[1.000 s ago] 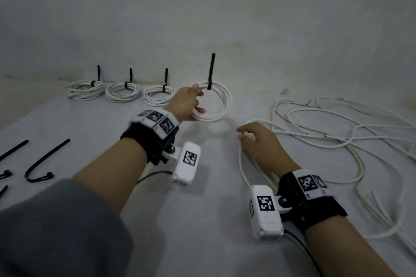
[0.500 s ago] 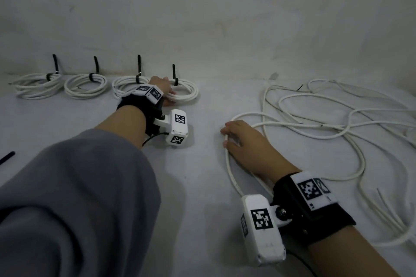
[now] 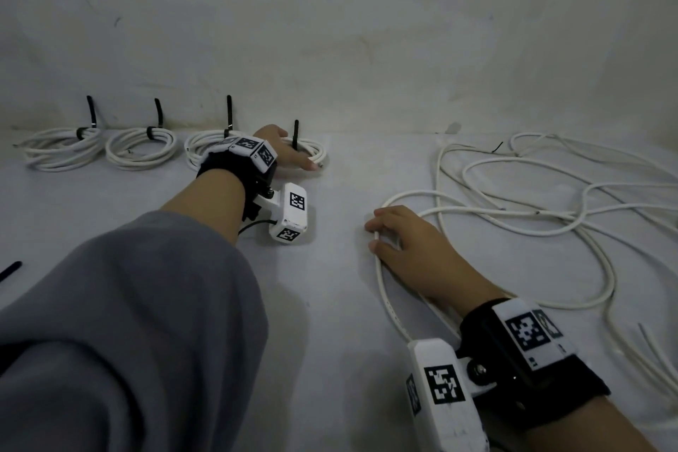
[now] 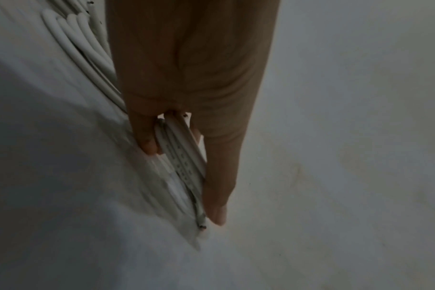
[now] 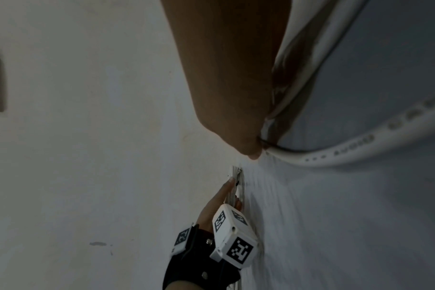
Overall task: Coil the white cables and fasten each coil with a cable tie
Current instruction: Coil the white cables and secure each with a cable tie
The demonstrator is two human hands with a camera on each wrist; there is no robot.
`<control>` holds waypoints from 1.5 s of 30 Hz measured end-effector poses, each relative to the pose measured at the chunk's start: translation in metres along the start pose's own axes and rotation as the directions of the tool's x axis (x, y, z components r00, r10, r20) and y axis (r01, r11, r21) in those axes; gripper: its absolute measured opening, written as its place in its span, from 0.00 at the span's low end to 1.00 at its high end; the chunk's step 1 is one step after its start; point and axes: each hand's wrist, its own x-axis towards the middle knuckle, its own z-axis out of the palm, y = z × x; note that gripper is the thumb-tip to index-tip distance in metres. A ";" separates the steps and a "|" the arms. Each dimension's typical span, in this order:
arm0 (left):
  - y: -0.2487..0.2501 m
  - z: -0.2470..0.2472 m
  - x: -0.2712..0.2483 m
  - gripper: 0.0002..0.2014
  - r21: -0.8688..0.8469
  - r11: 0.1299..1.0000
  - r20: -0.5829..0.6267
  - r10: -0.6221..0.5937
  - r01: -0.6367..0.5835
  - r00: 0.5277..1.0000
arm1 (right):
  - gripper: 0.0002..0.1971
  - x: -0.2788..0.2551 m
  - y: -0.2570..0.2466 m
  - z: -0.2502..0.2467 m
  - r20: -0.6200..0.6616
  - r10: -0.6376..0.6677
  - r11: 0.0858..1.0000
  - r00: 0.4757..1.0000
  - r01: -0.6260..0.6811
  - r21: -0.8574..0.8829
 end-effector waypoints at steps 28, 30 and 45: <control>0.003 0.009 0.006 0.47 0.301 0.953 -0.052 0.036 -0.019 0.998 | 0.12 0.001 0.001 -0.001 -0.009 -0.015 0.999 1.000 0.016 0.029; 0.003 0.010 0.007 0.48 0.297 0.955 -0.053 0.044 -0.027 0.998 | 0.12 0.000 0.002 -0.001 -0.008 -0.013 0.999 1.000 0.014 0.038; 0.034 0.008 -0.058 0.12 0.108 0.901 -0.138 0.433 -0.421 0.891 | 0.11 0.001 -0.003 0.000 -0.035 0.039 0.991 0.999 -0.034 0.131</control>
